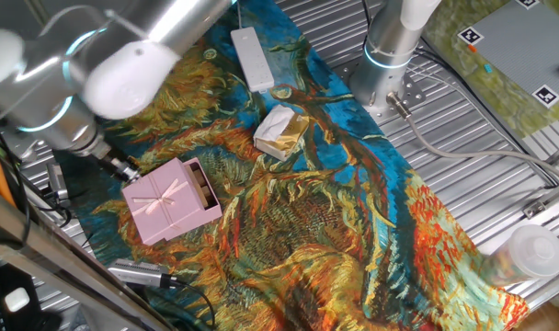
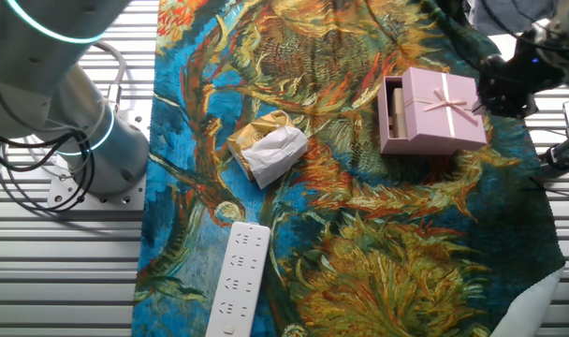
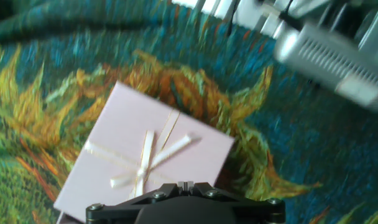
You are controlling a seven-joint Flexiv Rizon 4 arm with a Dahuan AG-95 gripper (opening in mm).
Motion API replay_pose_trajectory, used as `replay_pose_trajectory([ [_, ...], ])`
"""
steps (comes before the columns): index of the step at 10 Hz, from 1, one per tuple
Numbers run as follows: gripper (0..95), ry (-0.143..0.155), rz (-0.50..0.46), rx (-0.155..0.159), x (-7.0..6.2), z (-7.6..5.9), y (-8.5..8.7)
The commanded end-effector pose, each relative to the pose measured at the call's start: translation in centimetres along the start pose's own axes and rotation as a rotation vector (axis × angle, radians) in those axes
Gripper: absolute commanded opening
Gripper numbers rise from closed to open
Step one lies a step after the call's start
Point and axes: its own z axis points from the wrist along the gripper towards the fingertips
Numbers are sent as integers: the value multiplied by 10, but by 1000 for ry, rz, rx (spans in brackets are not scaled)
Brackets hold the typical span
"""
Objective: Slide the outer casing onto the gift box
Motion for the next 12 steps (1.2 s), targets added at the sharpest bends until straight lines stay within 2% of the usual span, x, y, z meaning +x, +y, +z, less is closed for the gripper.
replay_pose_trajectory([
  [1, 0, -31, 24, -14, 6, 4, 3],
  [5, 0, -25, 65, -10, -2, 12, 15],
  [7, 0, -26, 65, -10, -3, 18, 15],
  [12, 0, -24, 70, -10, -8, 20, 16],
])
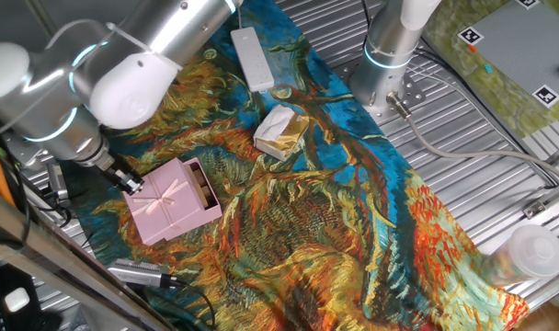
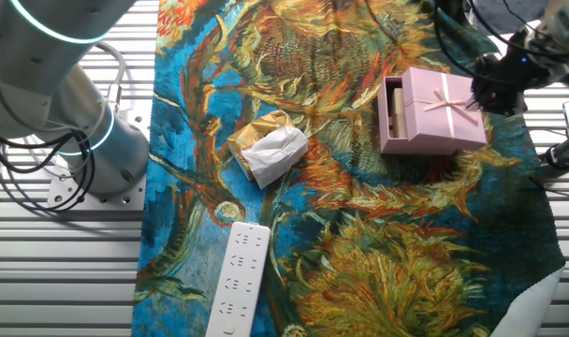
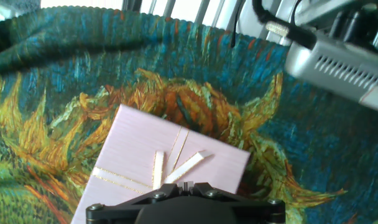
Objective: Slide the outer casing onto the gift box
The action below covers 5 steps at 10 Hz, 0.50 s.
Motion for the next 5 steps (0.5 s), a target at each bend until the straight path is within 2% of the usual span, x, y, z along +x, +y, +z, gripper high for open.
replay_pose_trajectory([
  [1, 0, 14, 8, -8, -5, 1, 0],
  [5, 0, 26, 21, -13, -9, 3, 0],
])
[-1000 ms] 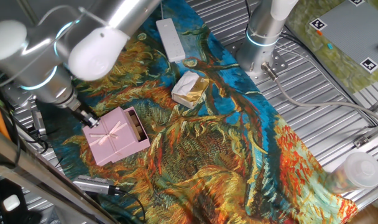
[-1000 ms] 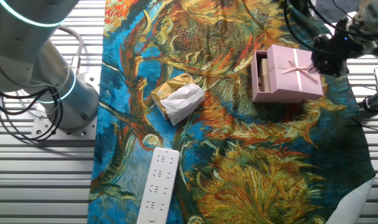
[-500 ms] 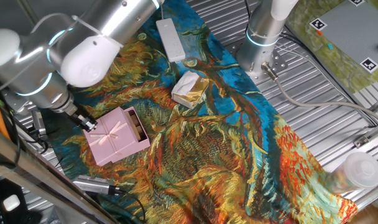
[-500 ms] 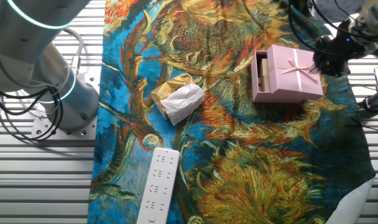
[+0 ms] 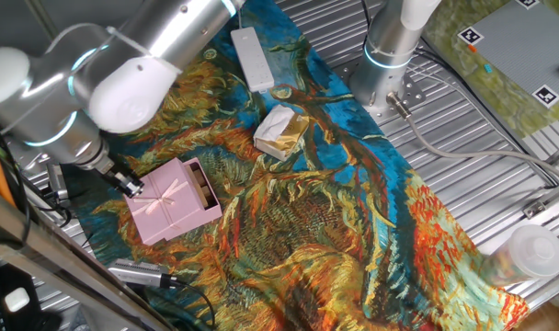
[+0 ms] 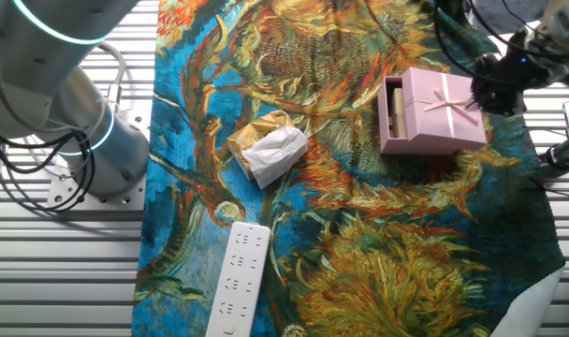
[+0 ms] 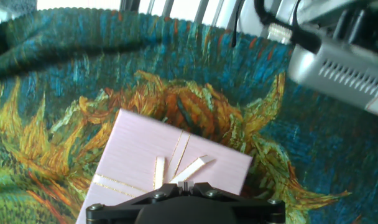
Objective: Slide the outer casing onto the gift box
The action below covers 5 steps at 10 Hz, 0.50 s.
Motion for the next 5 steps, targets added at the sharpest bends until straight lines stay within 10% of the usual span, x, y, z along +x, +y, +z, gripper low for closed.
replay_pose_trajectory([
  [1, 0, -4, 6, 2, 2, 0, 1],
  [5, 0, -3, 7, 2, -1, 8, 0],
])
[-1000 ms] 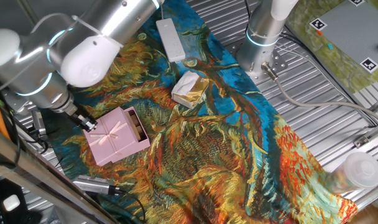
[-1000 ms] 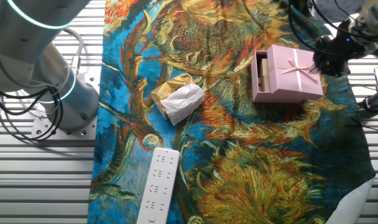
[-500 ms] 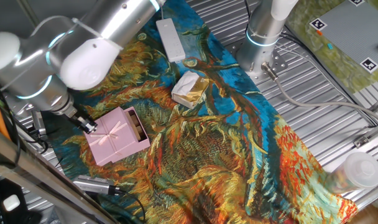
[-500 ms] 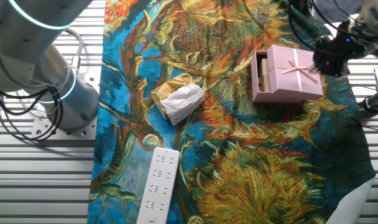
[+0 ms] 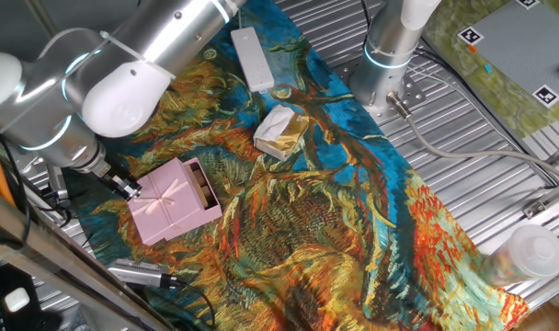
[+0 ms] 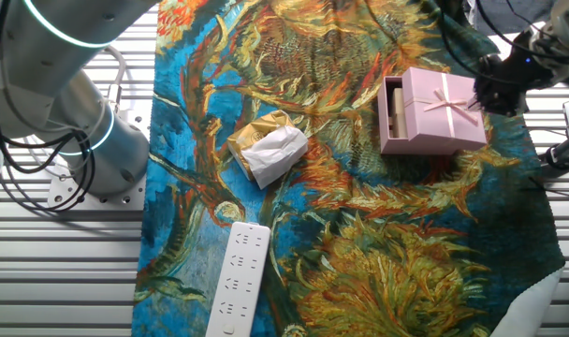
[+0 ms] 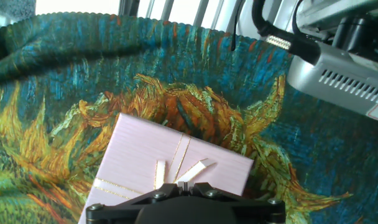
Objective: Slide the outer casing onto the gift box
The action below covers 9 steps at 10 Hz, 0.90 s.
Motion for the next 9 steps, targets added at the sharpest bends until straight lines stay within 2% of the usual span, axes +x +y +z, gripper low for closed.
replay_pose_trajectory([
  [1, 0, 4, 2, -2, -1, 1, -1],
  [5, 0, 15, 8, -7, 1, 3, -1],
  [9, 0, 3, 8, -31, 6, 8, -4],
])
